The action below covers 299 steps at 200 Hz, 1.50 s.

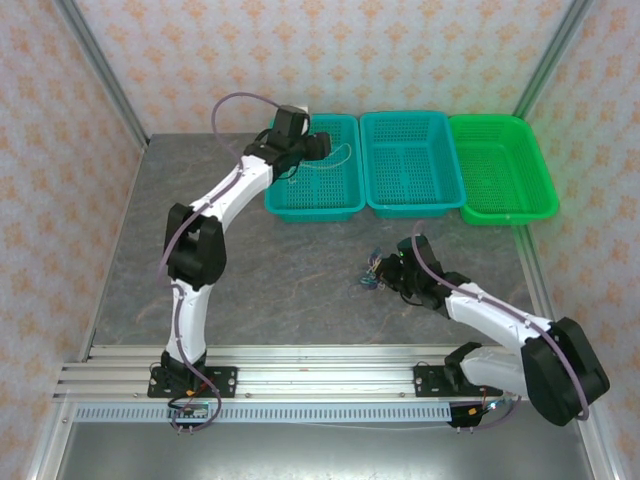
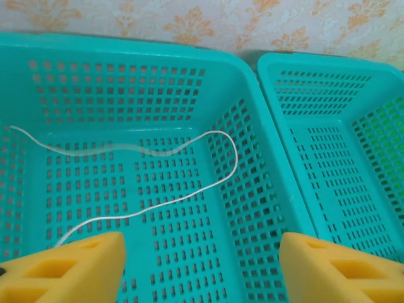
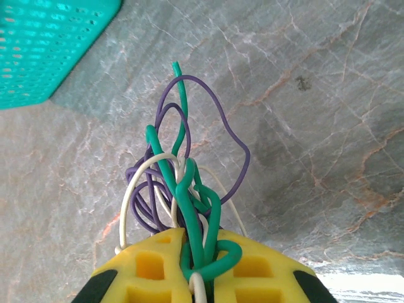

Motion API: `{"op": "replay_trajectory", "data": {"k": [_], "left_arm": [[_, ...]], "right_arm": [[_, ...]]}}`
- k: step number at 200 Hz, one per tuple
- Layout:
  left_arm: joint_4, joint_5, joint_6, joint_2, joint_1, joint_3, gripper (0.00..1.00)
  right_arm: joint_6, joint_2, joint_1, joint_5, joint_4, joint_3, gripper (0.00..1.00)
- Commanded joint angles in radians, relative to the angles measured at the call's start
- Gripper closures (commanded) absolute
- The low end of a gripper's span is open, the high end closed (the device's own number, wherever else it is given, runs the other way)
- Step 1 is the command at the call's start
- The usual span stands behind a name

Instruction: Untangle the cables

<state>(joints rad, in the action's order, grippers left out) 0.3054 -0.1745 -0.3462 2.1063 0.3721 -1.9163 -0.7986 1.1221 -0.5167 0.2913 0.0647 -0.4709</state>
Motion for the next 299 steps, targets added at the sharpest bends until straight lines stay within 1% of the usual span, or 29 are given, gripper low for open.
{"op": "replay_trajectory", "data": {"k": [1, 23, 50, 56, 75, 93, 111, 132, 144, 156, 175, 181, 184, 198, 210, 212, 215, 220, 221, 227, 230, 234, 238, 251, 268, 272, 291, 299], "left_arm": [[-0.097, -0.043, -0.027, -0.272, -0.006, 0.100, 0.33], [-0.157, -0.118, -0.046, -0.490, -0.006, 0.315, 0.33], [-0.202, -0.174, -0.053, -0.754, 0.009, 0.618, 0.33], [-0.209, -0.189, -0.042, -0.811, 0.015, 0.683, 0.33], [-0.176, -0.193, 0.018, -0.963, 0.063, 0.856, 0.33], [-0.127, -0.182, 0.039, -1.058, 0.121, 0.991, 0.33], [-0.112, -0.200, 0.002, -1.100, 0.169, 1.105, 0.33], [-0.126, -0.205, -0.085, -1.126, 0.183, 1.216, 0.33], [-0.152, -0.216, -0.121, -1.144, 0.187, 1.276, 0.33], [-0.176, -0.242, -0.147, -1.152, 0.187, 1.324, 0.33], [-0.221, -0.324, -0.182, -1.124, 0.188, 1.372, 0.33], [-0.238, -0.354, -0.183, -1.105, 0.189, 1.384, 0.33], [-0.250, -0.366, -0.211, -1.095, 0.190, 1.390, 0.33], [-0.313, -0.420, -0.252, -1.045, 0.196, 1.415, 0.33], [-0.343, -0.421, -0.272, -1.006, 0.210, 1.424, 0.33], [-0.346, -0.418, -0.273, -0.999, 0.212, 1.425, 0.33], [-0.347, -0.410, -0.273, -0.992, 0.217, 1.425, 0.34], [-0.350, -0.400, -0.274, -0.981, 0.221, 1.425, 0.34], [-0.351, -0.399, -0.274, -0.979, 0.222, 1.425, 0.34], [-0.355, -0.390, -0.273, -0.969, 0.226, 1.424, 0.34], [-0.358, -0.384, -0.273, -0.966, 0.227, 1.424, 0.34], [-0.360, -0.375, -0.275, -0.964, 0.228, 1.424, 0.34], [-0.362, -0.365, -0.277, -0.965, 0.228, 1.423, 0.34], [-0.351, -0.327, -0.281, -0.974, 0.228, 1.418, 0.33], [-0.320, -0.274, -0.274, -0.991, 0.228, 1.407, 0.33], [-0.312, -0.264, -0.271, -0.993, 0.228, 1.403, 0.33], [-0.256, -0.199, -0.263, -0.971, 0.228, 1.366, 0.33], [-0.231, -0.164, -0.272, -0.950, 0.228, 1.347, 0.36]], "right_arm": [[0.024, -0.023, -0.006, -0.010, -0.025, 0.012, 1.00], [0.043, 0.000, -0.010, 0.042, -0.103, 0.004, 1.00], [0.062, 0.056, -0.025, 0.104, -0.188, -0.030, 1.00], [0.064, 0.099, -0.026, 0.125, -0.214, -0.038, 1.00], [0.067, 0.173, -0.034, 0.193, -0.282, -0.073, 1.00], [0.093, 0.243, -0.051, 0.251, -0.286, -0.132, 1.00], [0.156, 0.309, -0.096, 0.288, -0.256, -0.197, 1.00], [0.207, 0.391, -0.152, 0.308, -0.197, -0.262, 1.00], [0.180, 0.433, -0.160, 0.333, -0.208, -0.273, 1.00], [0.125, 0.450, -0.160, 0.335, -0.270, -0.252, 1.00], [0.059, 0.445, -0.160, 0.307, -0.361, -0.204, 1.00], [0.051, 0.443, -0.160, 0.299, -0.369, -0.200, 1.00], [0.050, 0.442, -0.160, 0.296, -0.369, -0.198, 1.00], [0.049, 0.438, -0.160, 0.286, -0.361, -0.200, 1.00], [0.049, 0.438, -0.161, 0.273, -0.344, -0.204, 1.00], [0.048, 0.439, -0.160, 0.270, -0.339, -0.204, 0.98], [0.048, 0.442, -0.160, 0.264, -0.332, -0.204, 0.92], [0.051, 0.445, -0.160, 0.256, -0.318, -0.208, 0.77], [0.051, 0.445, -0.161, 0.255, -0.314, -0.208, 0.75], [0.058, 0.452, -0.161, 0.246, -0.283, -0.214, 0.55], [0.063, 0.454, -0.161, 0.243, -0.263, -0.220, 0.49], [0.072, 0.457, -0.161, 0.243, -0.233, -0.230, 0.42], [0.086, 0.457, -0.161, 0.244, -0.209, -0.238, 0.38], [0.121, 0.427, -0.161, 0.223, -0.137, -0.244, 0.33], [0.131, 0.341, -0.160, 0.159, -0.135, -0.198, 0.27], [0.131, 0.320, -0.161, 0.146, -0.138, -0.187, 0.24], [0.130, 0.232, -0.161, 0.087, -0.152, -0.142, 0.26], [0.122, 0.210, -0.161, 0.057, -0.159, -0.128, 0.29]]}}
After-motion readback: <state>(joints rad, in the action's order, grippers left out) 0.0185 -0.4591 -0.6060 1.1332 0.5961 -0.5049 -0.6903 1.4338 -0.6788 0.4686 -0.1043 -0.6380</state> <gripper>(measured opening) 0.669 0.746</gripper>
